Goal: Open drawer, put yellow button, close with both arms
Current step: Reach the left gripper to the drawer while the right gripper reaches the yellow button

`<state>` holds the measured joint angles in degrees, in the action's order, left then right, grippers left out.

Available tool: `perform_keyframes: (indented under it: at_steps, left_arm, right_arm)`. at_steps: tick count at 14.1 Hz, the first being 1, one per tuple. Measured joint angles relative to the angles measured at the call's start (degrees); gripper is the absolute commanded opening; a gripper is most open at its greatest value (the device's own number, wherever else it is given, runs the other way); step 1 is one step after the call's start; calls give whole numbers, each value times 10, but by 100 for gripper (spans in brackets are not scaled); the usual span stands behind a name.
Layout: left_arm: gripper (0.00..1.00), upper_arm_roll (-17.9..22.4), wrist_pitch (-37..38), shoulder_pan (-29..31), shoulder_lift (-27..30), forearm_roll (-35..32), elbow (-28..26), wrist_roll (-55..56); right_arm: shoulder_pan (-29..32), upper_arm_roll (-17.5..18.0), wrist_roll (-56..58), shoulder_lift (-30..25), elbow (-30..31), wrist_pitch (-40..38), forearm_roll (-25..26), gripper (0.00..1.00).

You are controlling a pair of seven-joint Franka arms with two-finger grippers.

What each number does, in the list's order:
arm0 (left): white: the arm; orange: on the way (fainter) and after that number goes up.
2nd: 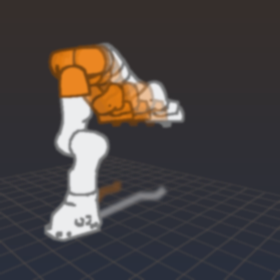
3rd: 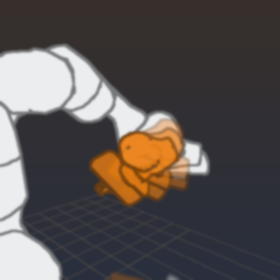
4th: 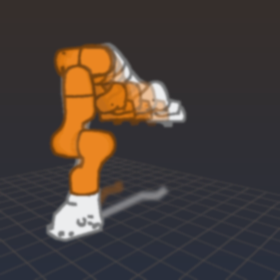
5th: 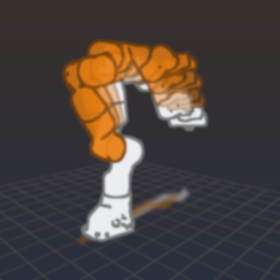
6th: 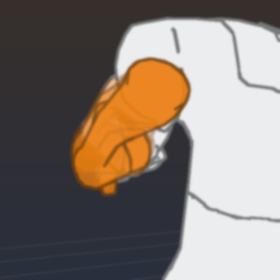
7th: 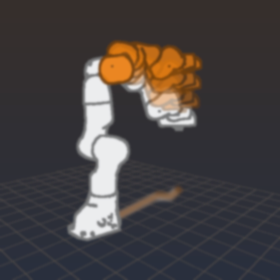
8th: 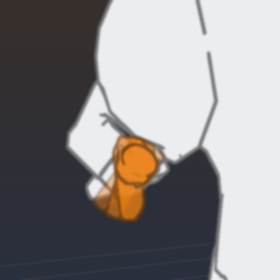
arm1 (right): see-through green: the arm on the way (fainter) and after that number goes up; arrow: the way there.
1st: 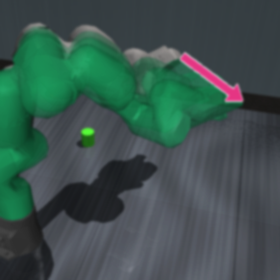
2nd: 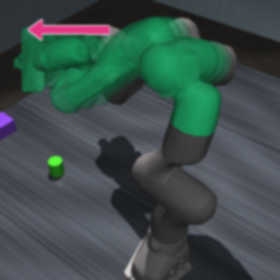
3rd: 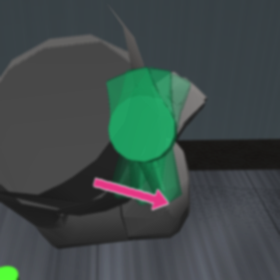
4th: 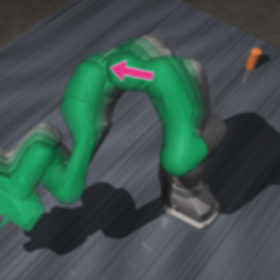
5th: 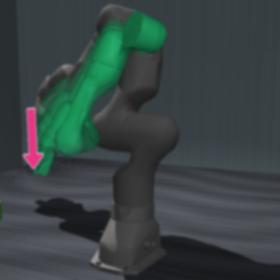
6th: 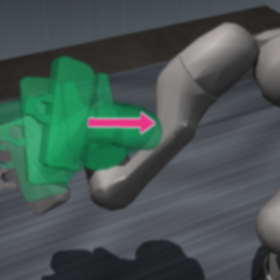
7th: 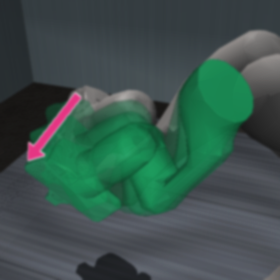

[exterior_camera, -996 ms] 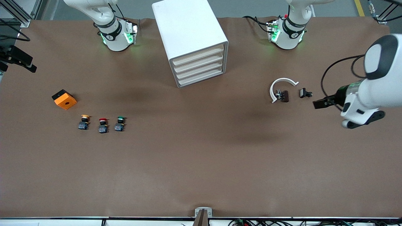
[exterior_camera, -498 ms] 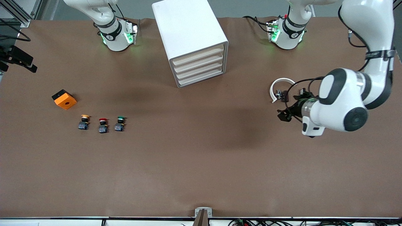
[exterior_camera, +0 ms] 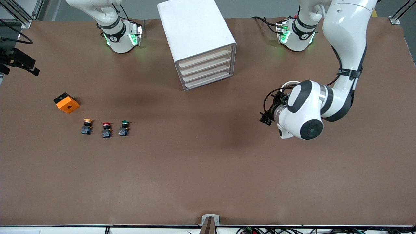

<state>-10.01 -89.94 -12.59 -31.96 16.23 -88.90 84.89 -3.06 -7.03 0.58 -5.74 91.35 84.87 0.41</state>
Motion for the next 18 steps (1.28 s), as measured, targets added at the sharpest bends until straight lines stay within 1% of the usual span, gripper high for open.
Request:
perform_keyframes:
  at_steps: [4, 6, 8, 10, 12, 14, 16, 17, 18]
  left_arm:
    - [100, 0, 13, -7, -17, 34, -1, 143]
    - [100, -1, 18, -26, -30, 47, -1, 221]
    - [100, -1, 22, -44, -41, 79, -1, 272]
    - [100, -1, 52, -48, -49, 128, -1, 287]
    - [100, 0, 82, -46, -54, 172, -1, 292]
    - [100, -1, 95, -47, -58, 211, -1, 319]
    - [100, -2, 99, -62, -64, 233, -1, 356]
    - [93, -2, 99, -75, -66, 240, -1, 375]
    - [89, -2, 99, -87, -69, 248, -1, 392]
  right_arm:
    - [0, -1, 0, 20, 12, -2, 0, 100]
    - [2, -1, 0, 41, 17, 5, 1, 100]
    - [12, -2, 0, 69, 28, 32, 2, 100]
    - [21, -2, 1, 91, 52, 78, 10, 100]
    - [22, -2, 2, 102, 89, 137, 23, 100]
    - [22, -2, 2, 113, 134, 210, 27, 100]
    - [25, -2, 2, 134, 176, 288, 29, 100]
    - [27, -2, 2, 149, 193, 324, 29, 100]
    - [29, -2, 2, 166, 206, 357, 29, 100]
